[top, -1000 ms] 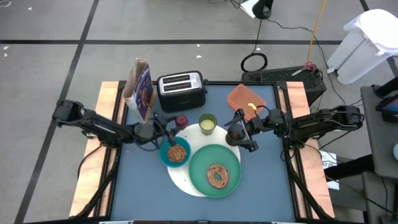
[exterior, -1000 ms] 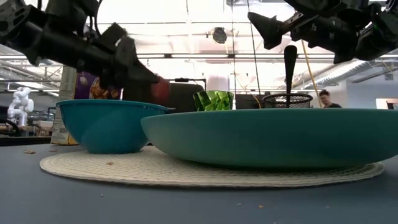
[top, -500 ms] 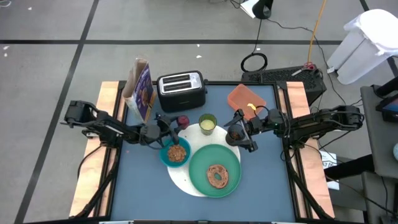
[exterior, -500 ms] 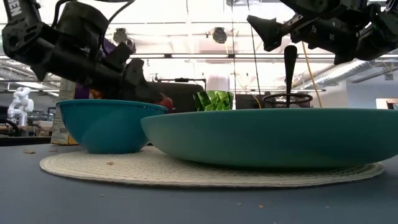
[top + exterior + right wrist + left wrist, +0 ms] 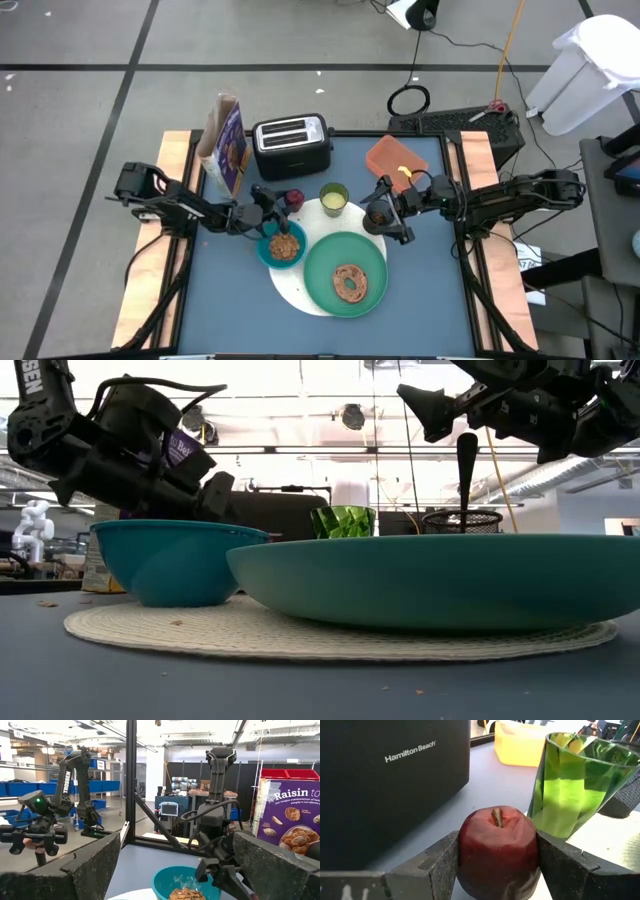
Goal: Arrange a breakfast setting
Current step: Put the red apple on the white mat
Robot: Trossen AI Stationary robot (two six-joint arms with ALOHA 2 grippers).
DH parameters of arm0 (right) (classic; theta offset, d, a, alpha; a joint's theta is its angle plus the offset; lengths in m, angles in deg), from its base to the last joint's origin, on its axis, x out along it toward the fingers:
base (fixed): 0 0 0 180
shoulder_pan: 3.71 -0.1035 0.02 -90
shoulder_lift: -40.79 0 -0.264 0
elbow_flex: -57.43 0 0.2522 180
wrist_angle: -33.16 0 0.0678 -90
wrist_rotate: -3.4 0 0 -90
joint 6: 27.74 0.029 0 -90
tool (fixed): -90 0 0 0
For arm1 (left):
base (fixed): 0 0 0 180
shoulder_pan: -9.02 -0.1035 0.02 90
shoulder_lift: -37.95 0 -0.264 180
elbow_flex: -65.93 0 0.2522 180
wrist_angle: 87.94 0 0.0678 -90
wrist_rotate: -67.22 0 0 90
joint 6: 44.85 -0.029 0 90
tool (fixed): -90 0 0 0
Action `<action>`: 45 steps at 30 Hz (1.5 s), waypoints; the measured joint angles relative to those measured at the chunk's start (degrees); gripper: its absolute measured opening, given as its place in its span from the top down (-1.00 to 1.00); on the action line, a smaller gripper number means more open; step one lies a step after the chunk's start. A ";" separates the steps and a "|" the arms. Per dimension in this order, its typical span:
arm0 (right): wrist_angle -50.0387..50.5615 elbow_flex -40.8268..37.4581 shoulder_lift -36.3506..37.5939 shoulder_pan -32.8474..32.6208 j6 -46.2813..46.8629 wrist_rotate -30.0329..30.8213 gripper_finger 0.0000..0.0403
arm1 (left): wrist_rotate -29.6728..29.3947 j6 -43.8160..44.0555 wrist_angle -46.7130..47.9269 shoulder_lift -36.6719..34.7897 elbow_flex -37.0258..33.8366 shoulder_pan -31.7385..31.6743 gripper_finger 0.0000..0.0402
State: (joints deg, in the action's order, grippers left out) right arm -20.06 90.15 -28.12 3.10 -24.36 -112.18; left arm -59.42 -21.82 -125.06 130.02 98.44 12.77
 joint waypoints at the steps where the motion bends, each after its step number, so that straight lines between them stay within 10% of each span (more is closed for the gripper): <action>1: 0.00 0.00 0.00 -0.02 0.00 0.00 -0.89 | -0.24 0.04 0.03 0.02 0.00 0.00 -0.21; 45: 0.00 0.00 0.00 -0.02 0.00 0.00 -0.89 | -4.86 1.36 4.08 -0.02 0.04 -5.70 -0.21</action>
State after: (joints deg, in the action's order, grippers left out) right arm -20.06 90.15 -28.12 3.08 -24.36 -112.18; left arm -64.28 -20.46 -120.99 130.00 98.48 7.06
